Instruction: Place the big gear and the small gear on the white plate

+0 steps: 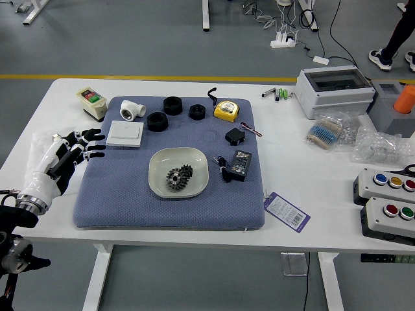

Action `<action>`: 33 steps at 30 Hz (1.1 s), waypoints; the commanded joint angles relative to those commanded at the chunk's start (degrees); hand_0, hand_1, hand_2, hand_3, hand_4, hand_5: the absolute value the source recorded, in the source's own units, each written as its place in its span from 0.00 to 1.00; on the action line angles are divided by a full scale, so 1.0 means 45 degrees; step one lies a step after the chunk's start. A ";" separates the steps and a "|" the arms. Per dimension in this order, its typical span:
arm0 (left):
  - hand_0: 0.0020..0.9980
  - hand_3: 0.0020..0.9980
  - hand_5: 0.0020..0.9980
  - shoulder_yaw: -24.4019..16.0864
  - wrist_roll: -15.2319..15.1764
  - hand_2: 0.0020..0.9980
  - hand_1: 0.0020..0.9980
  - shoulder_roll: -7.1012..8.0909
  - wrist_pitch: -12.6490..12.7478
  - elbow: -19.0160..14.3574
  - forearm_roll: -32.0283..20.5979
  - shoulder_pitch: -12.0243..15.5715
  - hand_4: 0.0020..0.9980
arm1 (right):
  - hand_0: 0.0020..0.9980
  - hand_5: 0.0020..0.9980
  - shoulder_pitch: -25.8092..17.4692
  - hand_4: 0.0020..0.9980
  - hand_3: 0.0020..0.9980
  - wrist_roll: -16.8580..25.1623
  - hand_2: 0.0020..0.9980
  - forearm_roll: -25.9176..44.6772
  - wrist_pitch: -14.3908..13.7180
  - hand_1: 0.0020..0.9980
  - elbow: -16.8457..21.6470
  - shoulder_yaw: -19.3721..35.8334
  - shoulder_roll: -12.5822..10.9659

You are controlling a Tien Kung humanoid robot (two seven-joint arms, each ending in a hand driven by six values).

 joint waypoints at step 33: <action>0.59 0.71 0.71 -0.0003 -0.0166 0.72 0.63 -0.0220 0.0363 0.0096 0.0221 0.0266 0.85 | 0.70 0.69 -0.0093 0.83 0.60 -0.0017 0.77 0.0052 -0.0010 0.73 -0.0038 -0.0161 0.0043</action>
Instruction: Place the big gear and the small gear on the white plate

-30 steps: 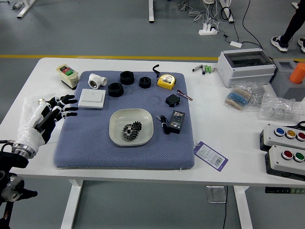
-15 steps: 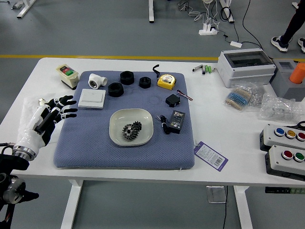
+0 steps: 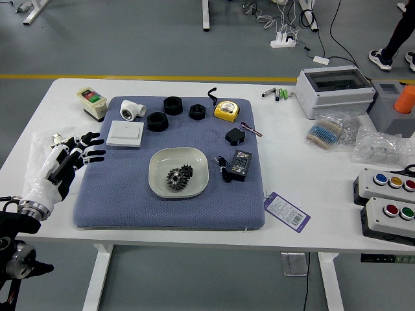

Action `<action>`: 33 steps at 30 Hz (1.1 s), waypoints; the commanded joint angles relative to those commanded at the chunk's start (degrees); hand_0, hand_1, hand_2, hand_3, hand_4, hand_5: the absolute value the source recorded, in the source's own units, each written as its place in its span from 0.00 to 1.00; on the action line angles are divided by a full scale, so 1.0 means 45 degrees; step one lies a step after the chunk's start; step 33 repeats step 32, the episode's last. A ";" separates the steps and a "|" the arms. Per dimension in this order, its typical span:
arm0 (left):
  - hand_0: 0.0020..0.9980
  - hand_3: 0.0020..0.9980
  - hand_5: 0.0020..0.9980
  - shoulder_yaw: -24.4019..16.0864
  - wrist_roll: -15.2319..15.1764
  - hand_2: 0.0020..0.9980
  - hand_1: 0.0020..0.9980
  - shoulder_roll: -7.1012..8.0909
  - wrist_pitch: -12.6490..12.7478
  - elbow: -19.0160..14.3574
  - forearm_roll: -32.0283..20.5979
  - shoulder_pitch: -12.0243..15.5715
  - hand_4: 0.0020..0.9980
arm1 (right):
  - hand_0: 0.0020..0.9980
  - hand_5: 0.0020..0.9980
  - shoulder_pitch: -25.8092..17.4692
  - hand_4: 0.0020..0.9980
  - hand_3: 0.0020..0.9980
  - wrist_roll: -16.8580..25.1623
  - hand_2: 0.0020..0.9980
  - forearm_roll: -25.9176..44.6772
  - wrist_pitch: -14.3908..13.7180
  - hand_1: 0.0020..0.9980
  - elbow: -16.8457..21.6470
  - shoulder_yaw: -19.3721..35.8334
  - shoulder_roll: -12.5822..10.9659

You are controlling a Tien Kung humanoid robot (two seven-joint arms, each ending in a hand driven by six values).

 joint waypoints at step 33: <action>0.57 0.71 0.71 -0.0089 -0.0227 0.70 0.62 -0.0094 0.0275 0.0128 0.0272 0.0137 0.84 | 0.70 0.69 -0.0015 0.83 0.60 -0.0013 0.77 0.0065 0.0033 0.73 -0.0029 -0.0061 0.0029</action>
